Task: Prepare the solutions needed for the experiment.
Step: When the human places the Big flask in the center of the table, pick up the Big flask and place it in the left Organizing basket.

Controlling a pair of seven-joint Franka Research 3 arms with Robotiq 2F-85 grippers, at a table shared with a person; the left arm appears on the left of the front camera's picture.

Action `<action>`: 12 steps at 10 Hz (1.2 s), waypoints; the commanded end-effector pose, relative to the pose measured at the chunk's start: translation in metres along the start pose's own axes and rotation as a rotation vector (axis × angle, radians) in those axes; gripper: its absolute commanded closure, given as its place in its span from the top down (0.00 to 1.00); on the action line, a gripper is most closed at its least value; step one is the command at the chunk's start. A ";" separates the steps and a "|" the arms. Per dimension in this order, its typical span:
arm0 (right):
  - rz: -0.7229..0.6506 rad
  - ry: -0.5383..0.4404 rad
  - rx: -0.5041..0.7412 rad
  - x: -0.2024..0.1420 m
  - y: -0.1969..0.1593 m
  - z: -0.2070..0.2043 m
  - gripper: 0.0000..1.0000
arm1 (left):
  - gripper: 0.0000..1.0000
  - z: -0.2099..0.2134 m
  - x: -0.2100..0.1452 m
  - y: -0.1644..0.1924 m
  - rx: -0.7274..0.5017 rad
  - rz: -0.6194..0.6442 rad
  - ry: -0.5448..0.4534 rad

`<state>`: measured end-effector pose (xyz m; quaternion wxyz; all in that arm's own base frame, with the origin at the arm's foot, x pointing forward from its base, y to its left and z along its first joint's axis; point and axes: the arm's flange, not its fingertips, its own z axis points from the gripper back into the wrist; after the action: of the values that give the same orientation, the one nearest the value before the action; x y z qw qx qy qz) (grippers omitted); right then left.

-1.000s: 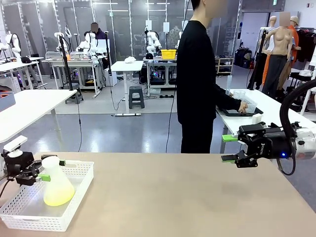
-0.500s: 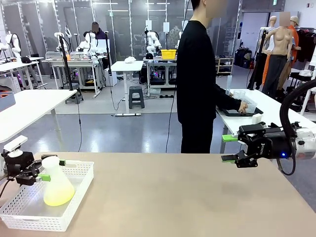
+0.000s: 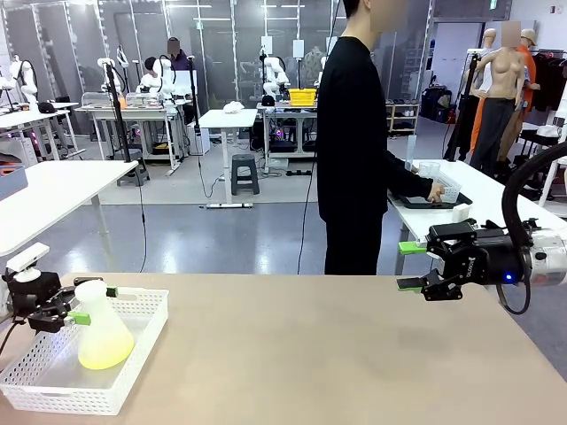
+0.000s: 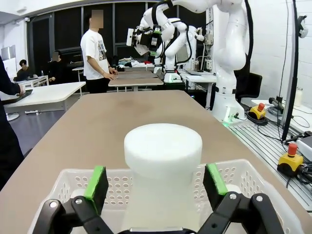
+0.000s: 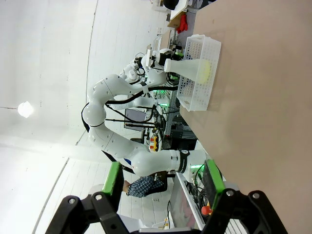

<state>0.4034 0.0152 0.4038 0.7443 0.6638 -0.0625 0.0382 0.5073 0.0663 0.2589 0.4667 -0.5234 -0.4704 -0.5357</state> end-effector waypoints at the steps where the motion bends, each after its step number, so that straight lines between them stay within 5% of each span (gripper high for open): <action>1: 0.015 0.000 0.005 -0.001 -0.001 0.000 0.83 | 1.00 0.036 0.022 -0.013 -0.028 0.005 -0.031; 3: 0.015 0.000 0.005 -0.001 -0.001 0.000 0.83 | 1.00 0.074 0.034 -0.025 -0.007 0.017 -0.067; 5: 0.015 0.000 0.005 -0.001 -0.001 0.000 0.83 | 1.00 0.085 0.051 -0.044 -0.032 0.261 -0.190; 9: 0.015 0.000 0.005 -0.001 -0.001 0.000 0.83 | 1.00 0.073 0.098 -0.080 -0.181 0.735 -0.057; 11: 0.015 0.000 0.005 -0.001 -0.001 0.000 0.83 | 1.00 0.070 0.108 -0.086 -0.226 0.735 0.043; 12: 0.015 0.000 0.005 -0.001 -0.001 0.000 0.83 | 1.00 0.071 0.091 -0.079 -0.148 0.733 -0.091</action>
<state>0.4034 0.0152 0.4038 0.7443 0.6638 -0.0625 0.0382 0.4314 0.1443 0.3609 0.5795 -0.7070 -0.2009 -0.3522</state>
